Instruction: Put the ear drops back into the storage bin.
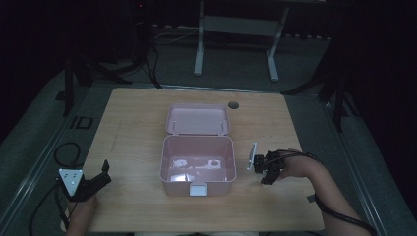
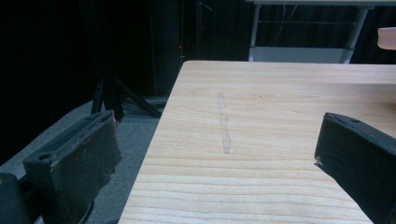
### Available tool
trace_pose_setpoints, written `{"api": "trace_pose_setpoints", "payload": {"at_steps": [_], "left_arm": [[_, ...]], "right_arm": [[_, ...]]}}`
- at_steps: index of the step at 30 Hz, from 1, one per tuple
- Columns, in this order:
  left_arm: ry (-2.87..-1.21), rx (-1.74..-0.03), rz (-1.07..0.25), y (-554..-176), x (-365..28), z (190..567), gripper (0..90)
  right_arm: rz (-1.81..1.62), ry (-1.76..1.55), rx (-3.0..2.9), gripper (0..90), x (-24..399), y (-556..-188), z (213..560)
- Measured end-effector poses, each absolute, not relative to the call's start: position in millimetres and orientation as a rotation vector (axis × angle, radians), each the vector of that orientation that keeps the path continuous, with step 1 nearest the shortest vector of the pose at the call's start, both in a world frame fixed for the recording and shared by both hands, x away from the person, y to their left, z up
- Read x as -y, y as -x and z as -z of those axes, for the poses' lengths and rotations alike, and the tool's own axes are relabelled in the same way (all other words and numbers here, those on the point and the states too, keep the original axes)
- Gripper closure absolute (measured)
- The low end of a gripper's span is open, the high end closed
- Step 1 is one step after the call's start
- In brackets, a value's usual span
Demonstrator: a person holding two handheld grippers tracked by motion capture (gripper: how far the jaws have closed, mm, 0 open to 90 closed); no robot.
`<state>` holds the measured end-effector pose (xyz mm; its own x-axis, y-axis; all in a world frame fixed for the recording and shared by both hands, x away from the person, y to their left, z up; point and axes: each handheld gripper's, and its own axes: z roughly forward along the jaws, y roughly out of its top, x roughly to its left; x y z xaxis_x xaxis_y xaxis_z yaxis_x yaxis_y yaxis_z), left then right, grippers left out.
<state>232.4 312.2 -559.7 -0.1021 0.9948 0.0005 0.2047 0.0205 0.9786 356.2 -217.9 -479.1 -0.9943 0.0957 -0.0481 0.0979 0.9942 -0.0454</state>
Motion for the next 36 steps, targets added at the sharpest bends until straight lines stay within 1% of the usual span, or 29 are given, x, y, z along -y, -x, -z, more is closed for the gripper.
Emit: {"api": "trace_pose_setpoints", "payload": {"at_steps": [6, 18, 36], "left_arm": [[-1.304, -1.443, -1.171, -233, -312, 560, 0.3], [-1.303, -1.444, -1.177, -232, -312, 560, 0.3], [-1.302, -1.443, -1.172, -232, -312, 560, 0.3]], "right_arm": [[0.064, -0.151, -3.095, 59.4, 217, -355, 472], [0.028, -0.133, -3.101, 59.4, 203, -341, 432], [-0.004, -0.065, -3.094, 59.4, 163, -336, 368]]}}
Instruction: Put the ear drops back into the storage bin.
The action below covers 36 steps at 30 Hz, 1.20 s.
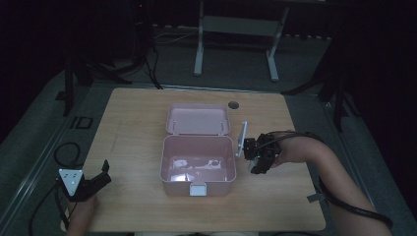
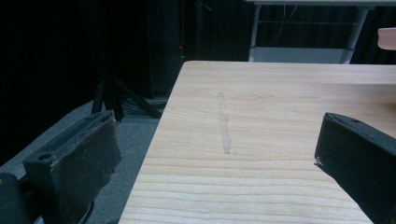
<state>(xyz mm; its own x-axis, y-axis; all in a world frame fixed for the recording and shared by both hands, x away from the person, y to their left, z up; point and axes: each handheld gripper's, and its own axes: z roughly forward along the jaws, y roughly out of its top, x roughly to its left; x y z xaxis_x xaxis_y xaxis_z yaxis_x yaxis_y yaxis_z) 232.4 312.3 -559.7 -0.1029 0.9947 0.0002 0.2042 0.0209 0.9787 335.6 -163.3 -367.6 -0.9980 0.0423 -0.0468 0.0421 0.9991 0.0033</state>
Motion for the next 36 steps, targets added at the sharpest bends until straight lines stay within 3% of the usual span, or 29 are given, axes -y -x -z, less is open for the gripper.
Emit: {"api": "trace_pose_setpoints", "payload": {"at_steps": [19, 36], "left_arm": [[-1.301, -1.441, -1.167, -233, -313, 560, 0.3], [-1.302, -1.435, -1.160, -233, -313, 560, 0.3]], "right_arm": [[-0.044, 0.056, -3.084, 59.5, 105, -334, 351], [-0.032, 0.099, -3.091, 59.4, 78, -352, 401]]}}
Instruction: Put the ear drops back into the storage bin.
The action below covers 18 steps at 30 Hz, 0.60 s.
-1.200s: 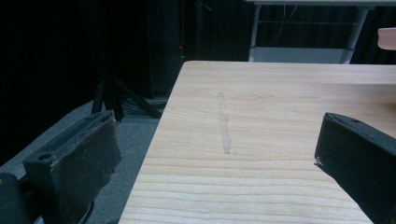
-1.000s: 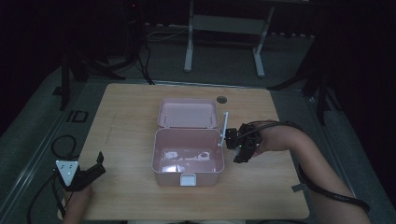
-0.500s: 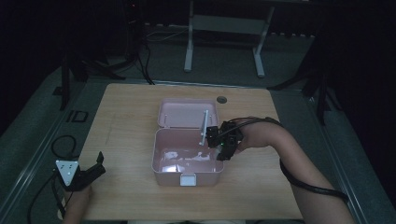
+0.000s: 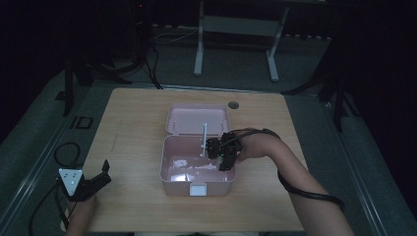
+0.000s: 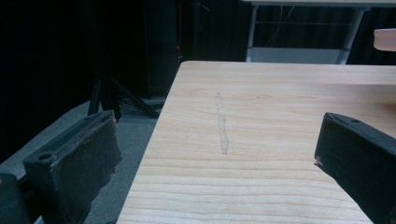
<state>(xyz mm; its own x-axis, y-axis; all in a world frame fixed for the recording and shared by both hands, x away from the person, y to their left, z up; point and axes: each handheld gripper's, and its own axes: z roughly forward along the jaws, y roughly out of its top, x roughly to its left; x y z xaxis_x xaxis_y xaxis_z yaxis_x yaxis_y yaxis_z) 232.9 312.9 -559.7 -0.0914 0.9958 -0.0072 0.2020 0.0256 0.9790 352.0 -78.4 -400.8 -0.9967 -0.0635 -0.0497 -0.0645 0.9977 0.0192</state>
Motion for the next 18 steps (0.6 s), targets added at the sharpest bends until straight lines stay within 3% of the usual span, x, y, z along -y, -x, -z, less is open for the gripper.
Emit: {"api": "trace_pose_setpoints", "payload": {"at_steps": [18], "left_arm": [[-1.309, -1.431, -1.157, -233, -313, 560, 0.3]], "right_arm": [[0.031, 0.080, -3.124, 59.4, 63, -366, 449]]}}
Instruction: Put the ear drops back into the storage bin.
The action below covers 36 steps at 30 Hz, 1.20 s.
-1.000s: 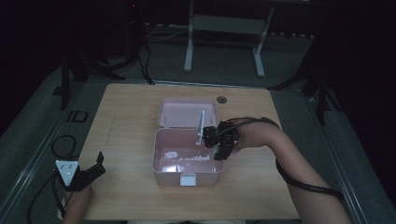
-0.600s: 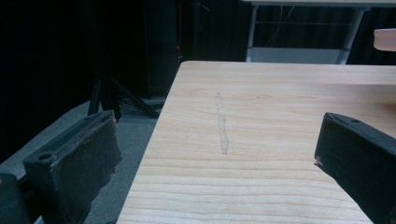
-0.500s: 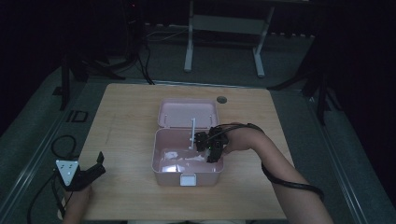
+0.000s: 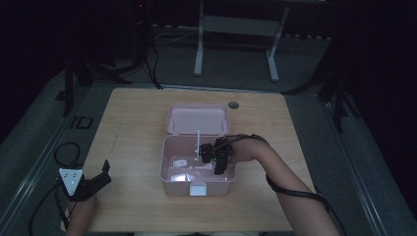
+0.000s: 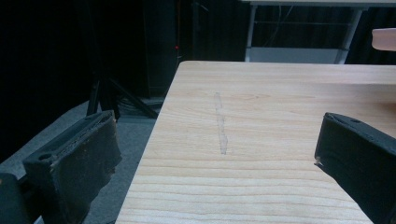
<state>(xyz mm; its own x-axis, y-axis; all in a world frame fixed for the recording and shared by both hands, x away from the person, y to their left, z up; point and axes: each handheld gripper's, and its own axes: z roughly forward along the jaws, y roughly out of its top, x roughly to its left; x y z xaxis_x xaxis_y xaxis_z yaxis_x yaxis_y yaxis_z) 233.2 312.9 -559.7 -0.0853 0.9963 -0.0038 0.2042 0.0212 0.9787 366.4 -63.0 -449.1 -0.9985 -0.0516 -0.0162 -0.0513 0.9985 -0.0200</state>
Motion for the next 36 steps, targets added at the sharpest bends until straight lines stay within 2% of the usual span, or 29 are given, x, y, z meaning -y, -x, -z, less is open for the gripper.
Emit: {"api": "trace_pose_setpoints", "payload": {"at_steps": [12, 32, 36], "left_arm": [[-1.310, -1.428, -1.157, -233, -313, 560, 0.3], [-1.315, -1.424, -1.158, -233, -312, 560, 0.3], [-1.316, -1.424, -1.158, -233, -312, 560, 0.3]], "right_arm": [[0.116, 0.122, -3.114, 59.4, 51, -366, 475], [0.206, 0.125, -3.119, 59.2, 43, -368, 491], [0.217, 0.112, -3.130, 50.2, 42, -369, 491]]}}
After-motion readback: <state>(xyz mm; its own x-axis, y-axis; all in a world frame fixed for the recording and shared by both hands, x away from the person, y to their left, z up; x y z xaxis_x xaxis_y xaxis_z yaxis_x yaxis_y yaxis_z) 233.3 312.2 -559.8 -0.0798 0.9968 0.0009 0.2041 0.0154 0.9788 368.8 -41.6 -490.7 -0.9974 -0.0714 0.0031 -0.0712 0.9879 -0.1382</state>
